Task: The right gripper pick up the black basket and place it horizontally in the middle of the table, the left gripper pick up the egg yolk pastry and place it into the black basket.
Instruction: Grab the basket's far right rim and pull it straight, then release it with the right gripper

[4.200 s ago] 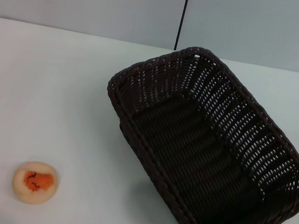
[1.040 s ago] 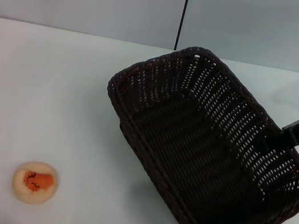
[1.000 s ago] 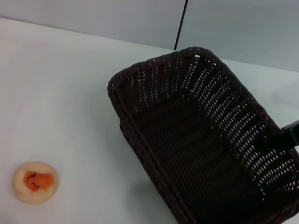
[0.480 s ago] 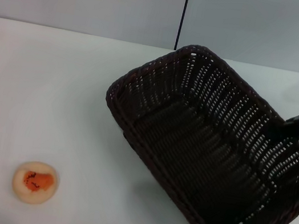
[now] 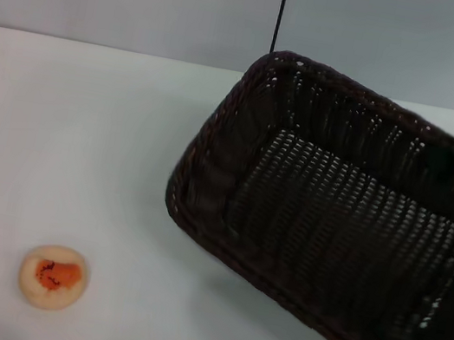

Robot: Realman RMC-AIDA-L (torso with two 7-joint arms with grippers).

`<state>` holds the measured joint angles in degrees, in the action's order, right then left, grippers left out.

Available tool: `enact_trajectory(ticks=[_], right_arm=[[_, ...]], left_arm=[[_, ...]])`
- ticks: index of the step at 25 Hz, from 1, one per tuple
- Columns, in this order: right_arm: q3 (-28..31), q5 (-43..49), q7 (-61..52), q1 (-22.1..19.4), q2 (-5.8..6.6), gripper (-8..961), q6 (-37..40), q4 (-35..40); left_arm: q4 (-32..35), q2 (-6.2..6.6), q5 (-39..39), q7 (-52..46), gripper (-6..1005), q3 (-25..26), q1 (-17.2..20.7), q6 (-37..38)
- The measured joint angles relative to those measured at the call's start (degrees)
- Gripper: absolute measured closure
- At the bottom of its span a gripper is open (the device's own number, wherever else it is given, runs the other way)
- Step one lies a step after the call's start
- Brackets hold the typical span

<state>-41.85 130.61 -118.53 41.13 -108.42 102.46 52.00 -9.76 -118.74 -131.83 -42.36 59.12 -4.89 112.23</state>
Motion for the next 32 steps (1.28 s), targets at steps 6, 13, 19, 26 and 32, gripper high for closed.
enact_trajectory(ticks=[6, 13, 19, 26, 32], right_arm=[[0.09, -3.36, 3.87, 0.18, 1.05, 755, 0.82, -0.23], [-0.22, -6.82, 12.8, 1.49, 1.13, 751, 4.0, -0.86], [-0.84, -6.53, 21.49, 3.82, 1.35, 749, 7.58, -2.98], [-3.26, -6.4, 27.0, 5.23, 1.54, 746, 7.14, -3.1], [-3.77, -6.36, 31.58, 5.45, 1.12, 743, 5.54, -4.52]], left_arm=[[0.01, 0.0, 0.0, 0.0, 455, 0.03, -0.11, 0.0], [0.01, -0.03, 0.0, 0.0, 455, -0.23, -0.22, 0.0], [-0.41, -0.07, -0.24, -0.54, 456, -0.44, -0.27, 0.0], [-0.25, -0.09, -0.48, -0.34, 455, -1.26, -0.58, 0.0], [-0.17, -0.09, -0.52, -0.6, 453, -1.98, -0.64, 0.0]])
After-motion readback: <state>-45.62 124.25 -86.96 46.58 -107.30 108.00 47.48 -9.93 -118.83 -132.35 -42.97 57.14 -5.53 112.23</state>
